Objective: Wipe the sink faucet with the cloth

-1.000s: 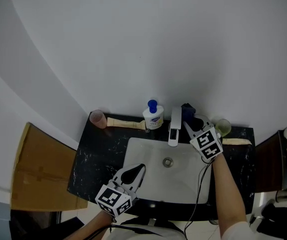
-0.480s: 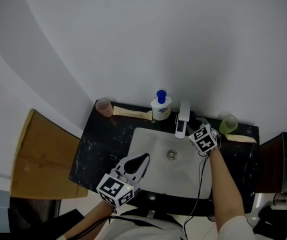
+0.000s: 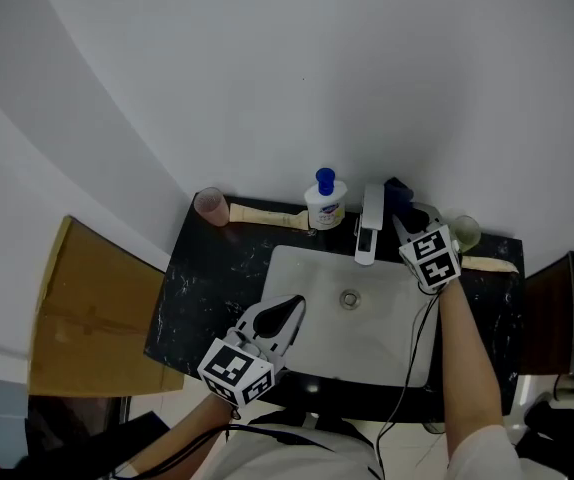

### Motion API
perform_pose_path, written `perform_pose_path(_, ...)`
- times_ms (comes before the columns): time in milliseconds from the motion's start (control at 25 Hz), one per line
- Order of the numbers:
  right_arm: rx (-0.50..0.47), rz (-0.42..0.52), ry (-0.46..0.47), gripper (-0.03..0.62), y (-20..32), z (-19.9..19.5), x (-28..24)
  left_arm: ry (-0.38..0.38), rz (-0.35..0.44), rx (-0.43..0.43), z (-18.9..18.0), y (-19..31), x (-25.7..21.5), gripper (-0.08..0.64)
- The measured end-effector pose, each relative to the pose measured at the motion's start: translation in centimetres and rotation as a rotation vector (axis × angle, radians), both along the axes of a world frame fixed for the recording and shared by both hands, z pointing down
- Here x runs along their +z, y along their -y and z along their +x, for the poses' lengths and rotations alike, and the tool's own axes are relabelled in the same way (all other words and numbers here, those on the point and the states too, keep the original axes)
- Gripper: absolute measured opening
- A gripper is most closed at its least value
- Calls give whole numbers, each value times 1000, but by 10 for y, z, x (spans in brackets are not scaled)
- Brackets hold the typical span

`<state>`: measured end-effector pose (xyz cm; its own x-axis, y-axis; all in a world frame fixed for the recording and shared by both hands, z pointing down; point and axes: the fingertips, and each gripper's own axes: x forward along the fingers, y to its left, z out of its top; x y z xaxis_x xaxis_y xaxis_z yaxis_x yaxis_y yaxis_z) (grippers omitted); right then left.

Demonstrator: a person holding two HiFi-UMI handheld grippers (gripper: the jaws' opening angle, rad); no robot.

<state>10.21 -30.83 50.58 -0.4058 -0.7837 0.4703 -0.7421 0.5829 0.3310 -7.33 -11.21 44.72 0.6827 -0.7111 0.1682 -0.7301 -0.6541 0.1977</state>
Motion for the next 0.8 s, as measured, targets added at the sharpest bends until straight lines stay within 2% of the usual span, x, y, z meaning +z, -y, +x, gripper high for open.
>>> perform_pose_path(120, 15, -113, -52, 66, -7, 2, 48, 6, 1, -5, -3, 2, -3, 2)
perform_pose_path(200, -11, -183, -83, 66, -18, -5, 77, 11, -6, -12, -5, 1, -4, 2)
perform_pose_path(320, -49, -218, -88, 66, -27, -20, 96, 8, -1, -15, -6, 0, -1, 2)
perform_pose_path(520, -103, -136, -68, 66, -19, -29, 59, 6, 2, -10, -3, 1, -3, 2)
perform_pose_path(800, -85, 80, 107, 66, -12, -16, -33, 1, -8, -2, -1, 0, 2, 2)
